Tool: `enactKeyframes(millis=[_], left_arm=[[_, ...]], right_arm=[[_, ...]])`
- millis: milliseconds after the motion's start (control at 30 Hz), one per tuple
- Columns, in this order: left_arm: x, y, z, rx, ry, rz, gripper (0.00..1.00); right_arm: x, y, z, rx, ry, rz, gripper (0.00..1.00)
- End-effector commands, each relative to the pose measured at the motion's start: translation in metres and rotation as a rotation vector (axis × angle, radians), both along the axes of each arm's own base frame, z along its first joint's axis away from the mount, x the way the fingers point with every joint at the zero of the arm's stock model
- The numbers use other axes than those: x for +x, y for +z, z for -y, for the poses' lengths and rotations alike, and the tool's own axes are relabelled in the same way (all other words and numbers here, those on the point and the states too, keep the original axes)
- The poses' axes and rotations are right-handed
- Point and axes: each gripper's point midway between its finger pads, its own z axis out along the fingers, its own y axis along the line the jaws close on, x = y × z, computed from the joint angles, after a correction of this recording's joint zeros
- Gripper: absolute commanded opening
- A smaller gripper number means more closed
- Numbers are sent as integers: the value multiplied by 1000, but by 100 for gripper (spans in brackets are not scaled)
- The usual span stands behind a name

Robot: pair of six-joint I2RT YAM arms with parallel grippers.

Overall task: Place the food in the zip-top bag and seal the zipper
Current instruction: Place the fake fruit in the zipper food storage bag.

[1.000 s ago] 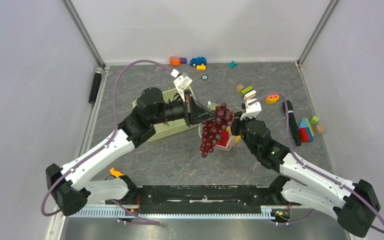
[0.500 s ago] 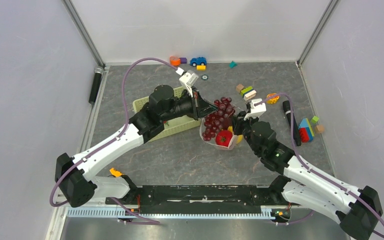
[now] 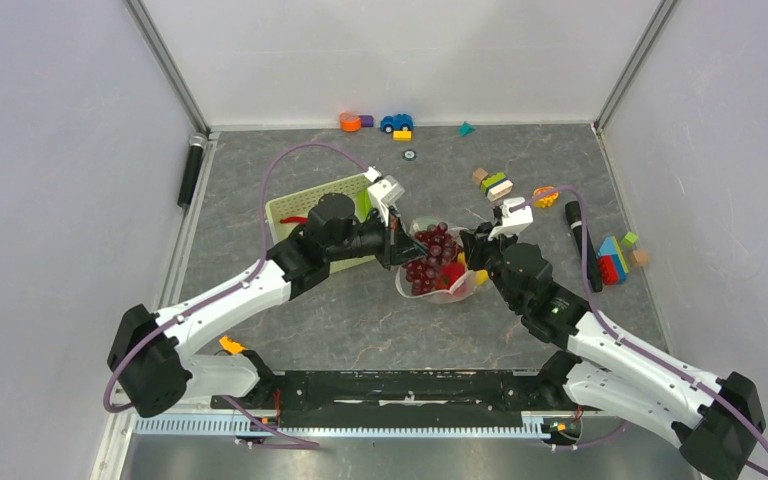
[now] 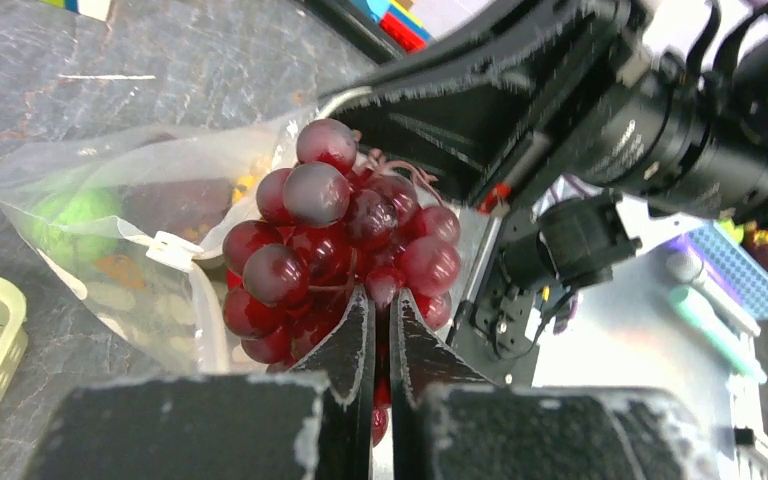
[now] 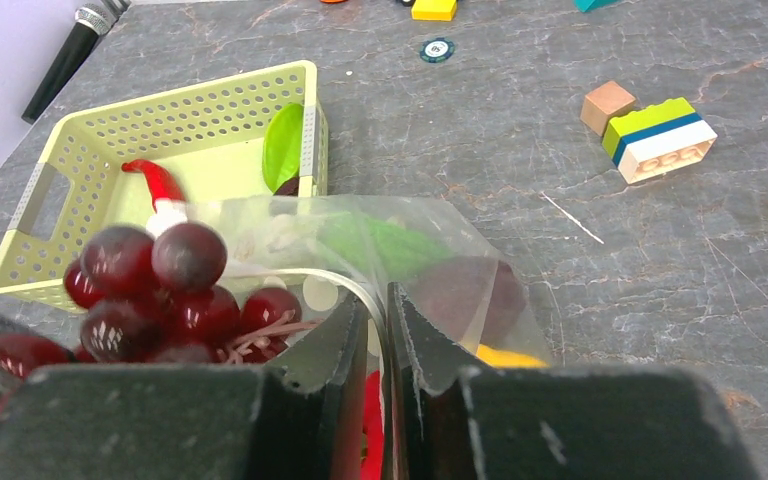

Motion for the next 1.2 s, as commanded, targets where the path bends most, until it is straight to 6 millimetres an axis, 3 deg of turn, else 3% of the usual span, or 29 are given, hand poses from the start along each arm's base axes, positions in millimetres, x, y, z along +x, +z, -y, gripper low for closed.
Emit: enactKeyframes(millis=[0, 233, 533, 633, 867, 1033, 1067, 1133, 1167], left_arm=[[-19, 16, -1, -43, -129, 158, 2], [-53, 4, -3, -69, -317, 216, 2], [-61, -5, 13, -71, -453, 178, 2], [-53, -7, 23, -57, -450, 157, 2], [10, -26, 32, 81, -142, 70, 2], [21, -34, 34, 118, -89, 21, 3], [27, -36, 34, 130, -58, 15, 12], [38, -38, 30, 152, 13, 2, 45], [40, -41, 28, 172, 34, -13, 71]], right_arm=[[0, 9, 4, 34, -22, 27, 18], [1, 8, 5, 28, -30, 19, 18], [-1, 9, -3, 34, 15, 22, 18], [-2, 10, -7, 36, 38, 26, 18], [-3, 12, -7, 43, 44, 33, 18], [-5, 14, -7, 51, 52, 45, 18], [-5, 15, -8, 53, 56, 45, 18], [-6, 15, -9, 54, 63, 45, 18], [-6, 15, -9, 55, 63, 46, 18]])
